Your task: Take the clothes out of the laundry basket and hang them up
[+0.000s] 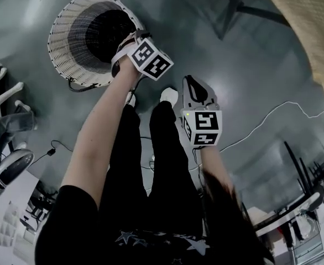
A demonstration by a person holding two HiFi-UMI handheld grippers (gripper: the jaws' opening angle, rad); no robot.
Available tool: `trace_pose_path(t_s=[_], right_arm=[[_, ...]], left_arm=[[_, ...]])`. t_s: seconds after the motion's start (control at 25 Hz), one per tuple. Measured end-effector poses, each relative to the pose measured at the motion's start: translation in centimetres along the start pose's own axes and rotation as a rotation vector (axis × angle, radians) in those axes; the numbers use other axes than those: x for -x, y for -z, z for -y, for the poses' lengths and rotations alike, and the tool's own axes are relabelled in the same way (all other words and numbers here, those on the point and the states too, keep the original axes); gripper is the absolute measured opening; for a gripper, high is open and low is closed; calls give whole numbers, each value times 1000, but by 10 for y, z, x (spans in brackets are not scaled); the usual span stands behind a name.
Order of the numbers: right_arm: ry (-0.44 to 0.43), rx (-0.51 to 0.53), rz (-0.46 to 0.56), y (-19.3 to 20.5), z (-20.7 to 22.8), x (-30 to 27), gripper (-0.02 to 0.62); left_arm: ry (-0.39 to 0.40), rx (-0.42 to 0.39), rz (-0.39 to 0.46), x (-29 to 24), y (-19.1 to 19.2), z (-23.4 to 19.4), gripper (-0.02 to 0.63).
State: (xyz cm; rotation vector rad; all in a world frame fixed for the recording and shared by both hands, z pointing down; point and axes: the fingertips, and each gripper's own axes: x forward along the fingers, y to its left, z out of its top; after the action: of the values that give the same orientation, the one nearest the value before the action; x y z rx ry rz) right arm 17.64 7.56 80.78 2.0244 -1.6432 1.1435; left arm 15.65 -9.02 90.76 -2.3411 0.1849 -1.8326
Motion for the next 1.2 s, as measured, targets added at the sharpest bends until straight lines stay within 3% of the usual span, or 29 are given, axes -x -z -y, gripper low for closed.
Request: trace_pose_path(t_s=[0.44, 0.92, 1.08, 1.2], right_arm=[[8, -3, -3, -14, -2, -1, 29], [-72, 85, -158, 30, -33, -49, 40], [-150, 4, -172, 36, -22, -82, 55], [-165, 142, -169, 21, 2, -112, 78]], left_arm=[[105, 191, 151, 54, 2, -7, 26], [129, 245, 223, 99, 59, -21, 26], [149, 261, 242, 103, 75, -24, 26], [156, 284, 256, 101, 78, -30, 26]])
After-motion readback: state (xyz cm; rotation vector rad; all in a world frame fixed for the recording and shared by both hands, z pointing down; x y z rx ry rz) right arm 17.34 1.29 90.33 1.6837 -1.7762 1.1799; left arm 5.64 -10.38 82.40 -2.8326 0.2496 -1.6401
